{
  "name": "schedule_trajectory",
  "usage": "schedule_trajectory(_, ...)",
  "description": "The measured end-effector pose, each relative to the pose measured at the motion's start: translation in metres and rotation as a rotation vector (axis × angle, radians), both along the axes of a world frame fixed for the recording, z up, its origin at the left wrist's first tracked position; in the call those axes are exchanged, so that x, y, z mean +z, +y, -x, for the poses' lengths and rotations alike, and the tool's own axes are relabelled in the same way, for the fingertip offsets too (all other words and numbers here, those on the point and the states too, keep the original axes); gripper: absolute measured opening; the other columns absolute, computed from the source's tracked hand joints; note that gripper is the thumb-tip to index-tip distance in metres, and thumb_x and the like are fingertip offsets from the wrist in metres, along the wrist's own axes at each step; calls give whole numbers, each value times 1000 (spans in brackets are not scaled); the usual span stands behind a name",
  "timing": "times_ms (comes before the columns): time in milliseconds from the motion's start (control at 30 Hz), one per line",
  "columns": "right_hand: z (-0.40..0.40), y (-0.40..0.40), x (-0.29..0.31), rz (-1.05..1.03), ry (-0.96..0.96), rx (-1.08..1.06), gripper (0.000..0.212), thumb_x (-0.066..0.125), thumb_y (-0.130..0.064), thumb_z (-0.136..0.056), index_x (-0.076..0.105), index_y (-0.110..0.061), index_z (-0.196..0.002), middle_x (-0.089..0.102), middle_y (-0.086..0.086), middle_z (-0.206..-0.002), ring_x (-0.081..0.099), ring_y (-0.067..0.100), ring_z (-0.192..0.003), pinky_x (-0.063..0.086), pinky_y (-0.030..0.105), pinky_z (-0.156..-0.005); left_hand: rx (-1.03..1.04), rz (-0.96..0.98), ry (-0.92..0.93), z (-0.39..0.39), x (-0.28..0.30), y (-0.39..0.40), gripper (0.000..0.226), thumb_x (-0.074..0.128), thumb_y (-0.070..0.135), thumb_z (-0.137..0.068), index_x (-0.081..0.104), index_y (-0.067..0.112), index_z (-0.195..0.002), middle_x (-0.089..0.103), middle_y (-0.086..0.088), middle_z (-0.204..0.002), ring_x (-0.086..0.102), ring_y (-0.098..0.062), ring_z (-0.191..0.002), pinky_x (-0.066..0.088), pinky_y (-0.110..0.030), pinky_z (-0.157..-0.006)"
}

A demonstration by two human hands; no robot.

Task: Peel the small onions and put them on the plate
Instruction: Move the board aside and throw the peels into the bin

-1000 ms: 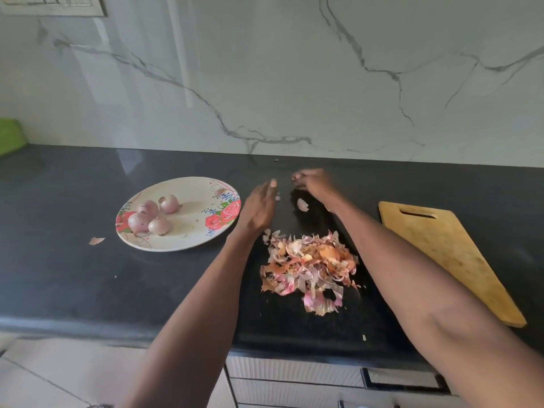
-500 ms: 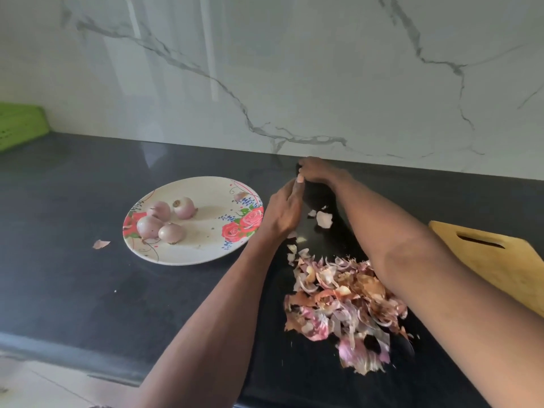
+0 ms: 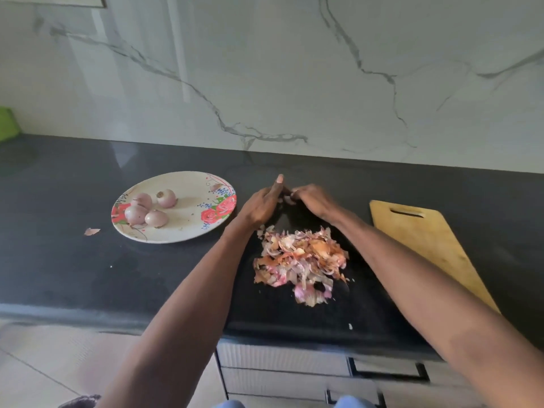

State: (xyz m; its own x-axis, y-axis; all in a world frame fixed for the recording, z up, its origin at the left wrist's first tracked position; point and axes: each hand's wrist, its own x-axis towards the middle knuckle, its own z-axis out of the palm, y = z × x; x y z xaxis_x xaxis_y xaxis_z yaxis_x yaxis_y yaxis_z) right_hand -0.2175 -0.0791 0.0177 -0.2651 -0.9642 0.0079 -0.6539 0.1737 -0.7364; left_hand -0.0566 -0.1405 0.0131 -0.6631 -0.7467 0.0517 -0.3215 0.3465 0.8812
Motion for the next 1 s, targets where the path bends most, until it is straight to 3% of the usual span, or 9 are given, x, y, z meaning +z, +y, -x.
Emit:
schedule_trajectory(133, -15, 48, 2, 31, -129, -37, 41, 48, -40, -103, 75, -9, -106, 73, 15, -107, 67, 34, -99, 51, 40, -89, -57, -26, 44, -19, -5, 32, 77, 23, 81, -91, 73, 29, -118, 69, -4, -127, 62, -18, -120, 41, -44, -113)
schedule_trajectory(267, -25, 86, -3, 57, -202, -77, 54, 40, -55, -103, 76, -16, -110, 72, 10, -116, 65, 25, -109, 43, 44, -103, -95, -115, 225, -36, -9, 65, 66, 27, 65, -102, 72, 20, -119, 72, -5, -121, 67, -17, -116, 46, -38, -108)
schedule_trajectory(333, -27, 102, -7, 151, -333, -105, 51, 42, -52, -103, 76, -14, -112, 74, 8, -116, 67, 25, -112, 46, 46, -104, -57, -186, 389, -44, -10, 77, 63, 27, 52, -108, 68, 6, -123, 72, -9, -119, 68, -19, -116, 50, -35, -106)
schedule_trajectory(433, -25, 123, -8, 281, -474, -202, 45, 42, -41, -106, 75, -9, -109, 75, 4, -115, 69, 19, -110, 49, 42, -106, 94, -127, 531, -55, -12, 83, 70, 26, 58, -106, 70, 5, -121, 73, -7, -121, 67, -17, -117, 47, -38, -107)
schedule_trajectory(533, -29, 136, -9, 224, -271, -342, 58, 38, -52, -105, 70, -5, -118, 70, 13, -122, 65, 30, -116, 46, 47, -107, 196, -32, 392, -59, -18, 82, 77, 20, 67, -102, 68, 13, -128, 64, -5, -137, 55, -19, -131, 37, -41, -114)
schedule_trajectory(633, -49, 138, -2, 94, -169, -255, 71, 29, -60, -104, 54, -4, -140, 63, 19, -131, 58, 35, -124, 43, 49, -107, 76, 7, 141, -48, -15, 84, 81, 17, 73, -99, 57, 18, -141, 52, -7, -150, 47, -23, -139, 35, -44, -116)
schedule_trajectory(733, -59, 130, 7, 133, -297, -143, 66, 21, -62, -103, 56, -20, -141, 45, 7, -155, 42, 27, -142, 28, 51, -118, -27, -134, 263, -48, -10, 84, 74, 18, 60, -105, 46, 8, -148, 47, -9, -154, 43, -21, -143, 32, -38, -119)
schedule_trajectory(833, -48, 113, 9, 79, -225, -215, 77, 14, -64, -103, 53, -13, -145, 39, 14, -157, 36, 34, -145, 25, 51, -118, 105, -221, 408, -53, -14, 63, 78, 18, 61, -105, 45, 2, -148, 47, -11, -153, 40, -25, -145, 27, -43, -122)
schedule_trajectory(1000, -42, 86, 13, -97, -148, -78, 77, 10, -68, -99, 50, -23, -146, 33, 11, -161, 30, 32, -149, 14, 58, -120, 8, -82, 84, -36, -10, 41, 93, 12, 82, -91, 50, 19, -148, 40, -4, -159, 33, -26, -148, 19, -53, -120)
